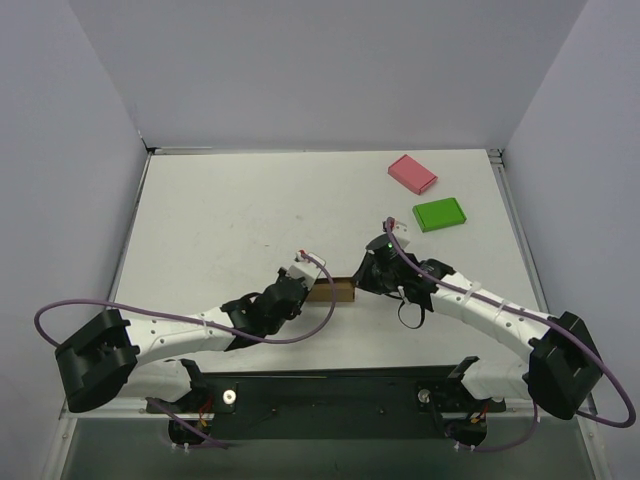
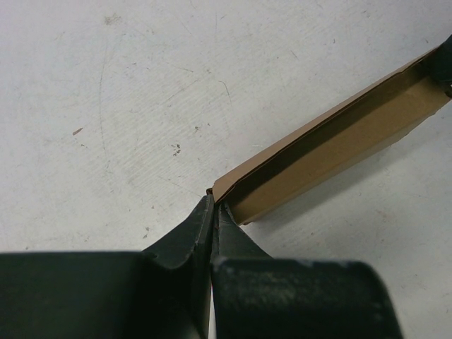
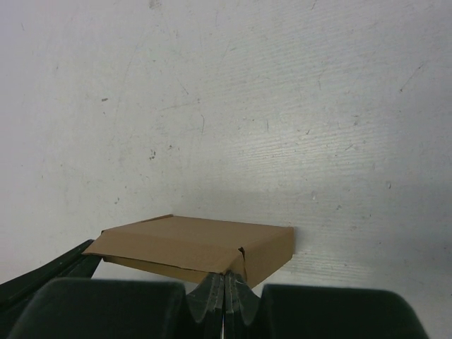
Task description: Fold the paper box
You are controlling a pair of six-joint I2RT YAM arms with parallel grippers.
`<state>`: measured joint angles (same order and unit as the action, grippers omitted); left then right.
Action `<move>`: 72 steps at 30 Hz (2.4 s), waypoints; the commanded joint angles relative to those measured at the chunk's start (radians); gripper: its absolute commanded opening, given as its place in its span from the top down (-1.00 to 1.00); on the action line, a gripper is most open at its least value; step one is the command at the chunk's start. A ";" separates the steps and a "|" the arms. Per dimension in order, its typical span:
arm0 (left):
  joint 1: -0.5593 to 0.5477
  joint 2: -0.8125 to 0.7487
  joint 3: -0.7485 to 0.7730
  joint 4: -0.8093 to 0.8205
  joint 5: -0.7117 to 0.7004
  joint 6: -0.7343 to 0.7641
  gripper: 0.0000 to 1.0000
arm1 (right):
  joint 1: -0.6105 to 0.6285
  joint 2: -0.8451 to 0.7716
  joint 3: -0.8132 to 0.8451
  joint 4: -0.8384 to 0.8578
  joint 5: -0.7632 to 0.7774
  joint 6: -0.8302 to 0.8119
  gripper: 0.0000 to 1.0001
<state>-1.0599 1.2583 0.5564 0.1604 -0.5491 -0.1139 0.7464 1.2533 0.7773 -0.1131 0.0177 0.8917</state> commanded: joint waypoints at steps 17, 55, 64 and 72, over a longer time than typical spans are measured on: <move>0.005 0.093 0.206 -0.263 0.098 -0.127 1.00 | 0.077 -0.054 0.011 -0.005 0.189 -0.126 0.82; 0.029 0.153 0.297 -0.371 0.123 -0.167 1.00 | 0.180 0.029 0.043 -0.157 0.453 -0.192 0.94; 0.032 0.154 0.298 -0.371 0.123 -0.161 1.00 | 0.180 0.037 0.031 -0.165 0.458 -0.198 1.00; 0.040 0.154 0.298 -0.371 0.126 -0.150 1.00 | 0.199 0.072 0.034 -0.186 0.502 -0.215 1.00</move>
<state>-1.0256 1.3952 0.8295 -0.1665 -0.4362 -0.2882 0.9260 1.2869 0.7998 -0.2344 0.4423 0.7013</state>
